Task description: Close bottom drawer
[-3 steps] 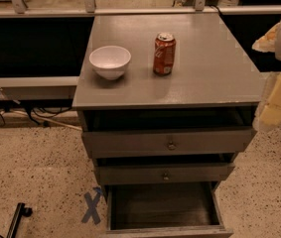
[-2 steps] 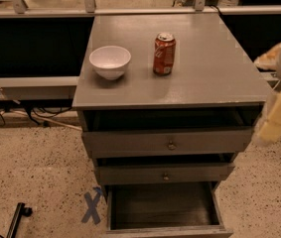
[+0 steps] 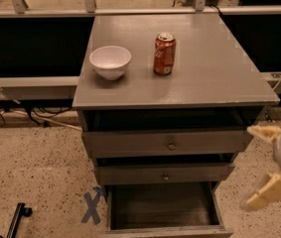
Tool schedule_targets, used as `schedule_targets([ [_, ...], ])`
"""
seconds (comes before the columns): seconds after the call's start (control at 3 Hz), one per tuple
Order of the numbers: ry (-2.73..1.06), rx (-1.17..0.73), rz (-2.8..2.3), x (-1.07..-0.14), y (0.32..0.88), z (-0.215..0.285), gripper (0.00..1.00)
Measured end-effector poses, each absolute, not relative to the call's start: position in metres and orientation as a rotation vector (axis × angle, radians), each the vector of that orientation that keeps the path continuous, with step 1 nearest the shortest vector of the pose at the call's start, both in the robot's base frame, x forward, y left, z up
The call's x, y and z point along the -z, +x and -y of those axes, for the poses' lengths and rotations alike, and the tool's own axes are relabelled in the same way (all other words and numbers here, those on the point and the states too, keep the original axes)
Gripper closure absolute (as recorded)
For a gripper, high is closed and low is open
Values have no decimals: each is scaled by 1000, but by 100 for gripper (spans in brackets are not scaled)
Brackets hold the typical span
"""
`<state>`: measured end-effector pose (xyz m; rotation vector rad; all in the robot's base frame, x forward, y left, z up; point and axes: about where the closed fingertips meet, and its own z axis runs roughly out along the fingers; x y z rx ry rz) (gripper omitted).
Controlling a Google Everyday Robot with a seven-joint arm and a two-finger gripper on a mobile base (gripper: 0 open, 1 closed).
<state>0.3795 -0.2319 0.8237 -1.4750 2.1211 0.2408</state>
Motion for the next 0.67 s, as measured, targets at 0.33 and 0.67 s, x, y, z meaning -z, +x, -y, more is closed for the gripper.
schedule_targets([
  [0.33,-1372,-256,-2121,-797,360,247,0],
  [0.67,-1373,-255,-2120,-798,360,246,0],
])
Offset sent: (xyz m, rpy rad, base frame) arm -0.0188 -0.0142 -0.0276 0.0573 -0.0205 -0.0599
